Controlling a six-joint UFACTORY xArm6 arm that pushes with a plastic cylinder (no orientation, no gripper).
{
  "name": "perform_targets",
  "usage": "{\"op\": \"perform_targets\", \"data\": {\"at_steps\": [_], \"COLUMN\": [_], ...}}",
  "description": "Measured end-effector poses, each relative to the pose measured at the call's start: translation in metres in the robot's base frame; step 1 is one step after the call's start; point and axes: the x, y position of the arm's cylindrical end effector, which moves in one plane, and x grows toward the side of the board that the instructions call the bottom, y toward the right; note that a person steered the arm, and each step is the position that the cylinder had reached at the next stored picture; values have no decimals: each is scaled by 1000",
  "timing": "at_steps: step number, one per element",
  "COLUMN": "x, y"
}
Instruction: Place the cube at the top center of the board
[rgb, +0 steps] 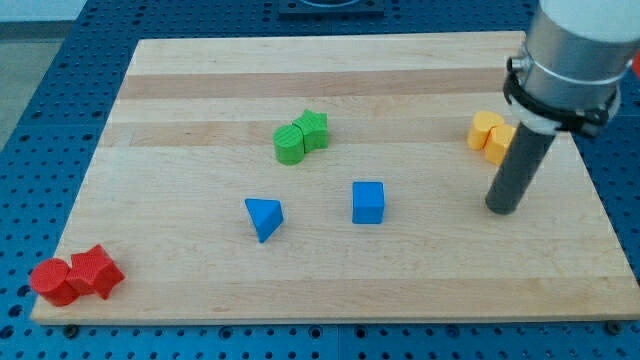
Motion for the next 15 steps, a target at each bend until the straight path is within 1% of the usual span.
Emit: {"op": "perform_targets", "data": {"at_steps": [1,3,4,5,6,7,8,9,10,11,12,14,15], "x": [3,2,-18,-18,-17,-35,-48,-48,-49,-49,-90,-189,-194], "y": [-41,-189,-231,-215,-175,-169,-217,-285,-325,-325,-355,-436,-438]}}
